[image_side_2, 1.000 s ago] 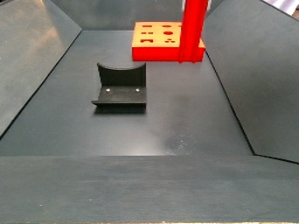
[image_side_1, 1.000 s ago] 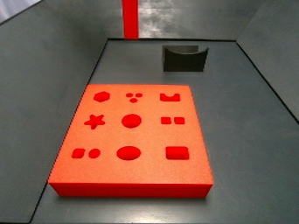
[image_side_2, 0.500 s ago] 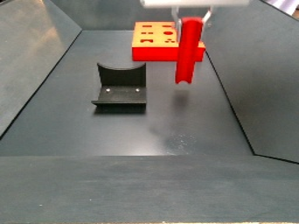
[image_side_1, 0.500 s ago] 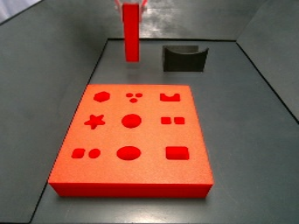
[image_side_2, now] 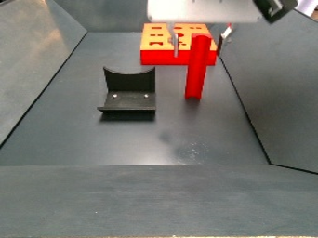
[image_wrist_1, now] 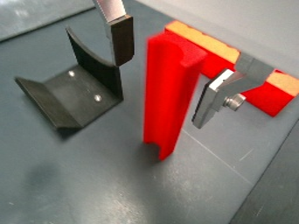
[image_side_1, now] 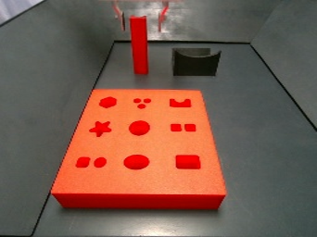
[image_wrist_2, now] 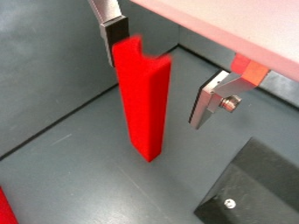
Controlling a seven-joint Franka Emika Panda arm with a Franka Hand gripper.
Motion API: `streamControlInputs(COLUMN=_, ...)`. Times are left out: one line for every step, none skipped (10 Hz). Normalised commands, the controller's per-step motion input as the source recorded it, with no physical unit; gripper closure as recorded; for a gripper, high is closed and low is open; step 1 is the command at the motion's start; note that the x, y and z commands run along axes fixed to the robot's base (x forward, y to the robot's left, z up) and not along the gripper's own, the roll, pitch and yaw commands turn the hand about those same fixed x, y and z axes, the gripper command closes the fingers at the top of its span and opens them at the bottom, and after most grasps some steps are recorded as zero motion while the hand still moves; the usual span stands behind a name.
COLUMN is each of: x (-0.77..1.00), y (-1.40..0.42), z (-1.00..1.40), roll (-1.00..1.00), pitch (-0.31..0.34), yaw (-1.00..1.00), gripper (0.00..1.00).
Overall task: Pick up the arch object. Move up. Place the arch object on the fixture. Regrasp the arch object. Rotate the arch object. Move to above the board. Insert the arch object.
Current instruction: Rotate the arch object.
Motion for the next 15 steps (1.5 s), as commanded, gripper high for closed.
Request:
streamControlInputs(x=-0.04, y=-0.01, z=1.0, roll=0.05, pitch=0.017, yaw=-0.01, gripper=0.0)
streamControlInputs(x=-0.02, y=-0.01, z=0.84, roll=0.03, pitch=0.034, yaw=0.0, gripper=0.0)
streamControlInputs(x=-0.01, y=-0.01, z=0.72, roll=0.02, pitch=0.045, yaw=0.0, gripper=0.0)
streamControlInputs(x=0.0, y=-0.01, z=0.42, roll=-0.02, pitch=0.067, yaw=0.0, gripper=0.0)
streamControlInputs(x=0.01, y=-0.01, z=0.24, roll=-0.04, pitch=0.084, yaw=0.0, gripper=0.0)
streamControlInputs(x=0.0, y=0.08, z=0.0, roll=0.0, pitch=0.007, yaw=1.0, gripper=0.0)
streamControlInputs(x=0.02, y=0.08, z=-0.05, roll=0.0, pitch=0.007, yaw=1.0, gripper=0.0)
streamControlInputs(x=0.02, y=0.06, z=-0.04, roll=0.0, pitch=0.006, yaw=1.0, gripper=0.0)
streamControlInputs(x=0.03, y=0.03, z=-0.03, roll=0.0, pitch=0.006, yaw=1.0, gripper=0.0)
streamControlInputs(x=0.03, y=0.02, z=-0.03, roll=0.0, pitch=0.006, yaw=1.0, gripper=0.0)
streamControlInputs(x=0.03, y=0.01, z=-0.03, roll=0.0, pitch=0.006, yaw=1.0, gripper=0.0)
streamControlInputs(x=0.03, y=0.01, z=-0.03, roll=0.0, pitch=0.006, yaw=1.0, gripper=0.0)
streamControlInputs(x=0.03, y=0.01, z=-0.03, roll=0.0, pitch=0.006, yaw=1.0, gripper=0.0)
streamControlInputs(x=0.03, y=0.01, z=-0.03, roll=0.0, pitch=0.007, yaw=1.0, gripper=0.0)
streamControlInputs(x=0.03, y=0.01, z=-0.03, roll=0.0, pitch=0.007, yaw=1.0, gripper=0.0)
